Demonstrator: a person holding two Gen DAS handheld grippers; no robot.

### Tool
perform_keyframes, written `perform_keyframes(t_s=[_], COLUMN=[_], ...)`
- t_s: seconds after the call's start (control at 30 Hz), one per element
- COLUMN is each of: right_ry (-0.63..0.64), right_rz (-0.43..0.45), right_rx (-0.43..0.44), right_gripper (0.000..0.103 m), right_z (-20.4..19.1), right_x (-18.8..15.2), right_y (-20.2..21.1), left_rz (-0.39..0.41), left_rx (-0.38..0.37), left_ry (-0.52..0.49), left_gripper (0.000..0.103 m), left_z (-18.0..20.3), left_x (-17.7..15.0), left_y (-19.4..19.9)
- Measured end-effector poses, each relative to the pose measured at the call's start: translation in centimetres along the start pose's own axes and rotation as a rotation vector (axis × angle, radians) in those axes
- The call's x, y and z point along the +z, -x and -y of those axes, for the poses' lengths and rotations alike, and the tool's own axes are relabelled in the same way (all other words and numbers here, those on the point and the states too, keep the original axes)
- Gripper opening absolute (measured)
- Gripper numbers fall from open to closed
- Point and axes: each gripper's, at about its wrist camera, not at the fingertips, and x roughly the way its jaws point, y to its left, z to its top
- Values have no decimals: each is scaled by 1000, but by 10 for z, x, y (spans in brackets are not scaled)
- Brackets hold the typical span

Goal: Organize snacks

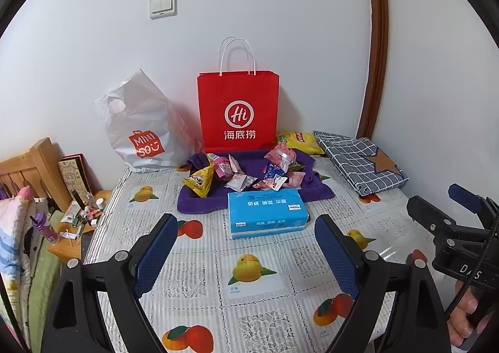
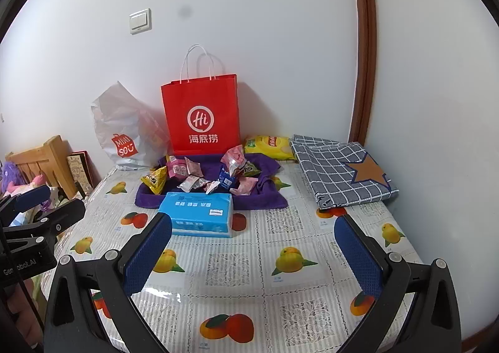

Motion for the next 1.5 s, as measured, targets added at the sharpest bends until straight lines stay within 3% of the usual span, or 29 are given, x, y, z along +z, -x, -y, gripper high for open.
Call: perform_keyframes(t_s=[1.5], right_ry=[13], right_rz=[13], right_rx=[13], right_gripper=[103], right_z=[-6], right_x=[-1], right_y=[5], left_rz=[2], left_rx=[1], left_ry=[6], left_gripper=[89], left_z=[-3], left_x=[0], left_y=[2])
